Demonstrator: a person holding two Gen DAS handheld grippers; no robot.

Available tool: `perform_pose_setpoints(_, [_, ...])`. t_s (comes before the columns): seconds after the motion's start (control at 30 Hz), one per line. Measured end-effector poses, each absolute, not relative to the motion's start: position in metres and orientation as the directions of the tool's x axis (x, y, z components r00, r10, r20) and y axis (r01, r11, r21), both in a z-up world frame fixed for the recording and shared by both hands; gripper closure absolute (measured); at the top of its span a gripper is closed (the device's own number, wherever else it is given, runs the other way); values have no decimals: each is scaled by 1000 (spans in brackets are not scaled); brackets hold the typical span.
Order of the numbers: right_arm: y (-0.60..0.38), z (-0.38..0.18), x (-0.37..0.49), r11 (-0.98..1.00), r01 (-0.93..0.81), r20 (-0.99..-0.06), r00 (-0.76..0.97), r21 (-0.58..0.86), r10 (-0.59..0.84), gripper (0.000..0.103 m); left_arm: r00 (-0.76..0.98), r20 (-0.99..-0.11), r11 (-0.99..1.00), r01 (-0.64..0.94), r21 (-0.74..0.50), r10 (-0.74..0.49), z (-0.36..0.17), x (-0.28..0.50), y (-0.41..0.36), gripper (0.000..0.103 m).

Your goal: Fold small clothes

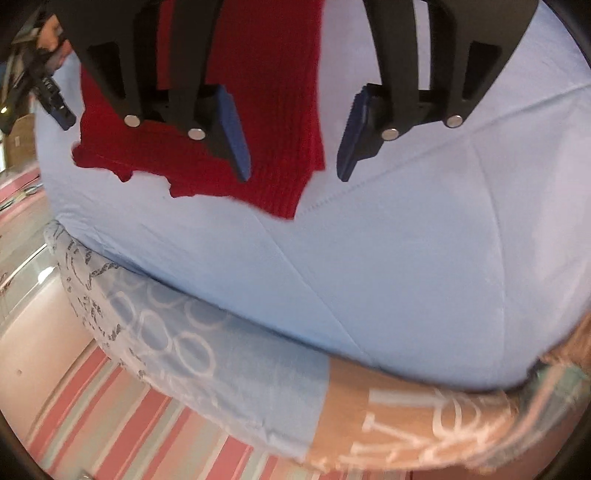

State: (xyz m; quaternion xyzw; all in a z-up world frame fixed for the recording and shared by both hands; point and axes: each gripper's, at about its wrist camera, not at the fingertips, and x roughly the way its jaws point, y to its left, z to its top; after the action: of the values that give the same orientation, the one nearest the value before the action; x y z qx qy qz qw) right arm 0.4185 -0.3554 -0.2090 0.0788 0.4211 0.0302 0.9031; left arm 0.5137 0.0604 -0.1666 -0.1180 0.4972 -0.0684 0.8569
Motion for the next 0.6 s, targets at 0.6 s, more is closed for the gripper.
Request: perform_pose_setpoints(0.6, [-329,-263,474,997,57,-823,568,43,3,43,515,-857,982,173,83,-18,-250,507,-62,21])
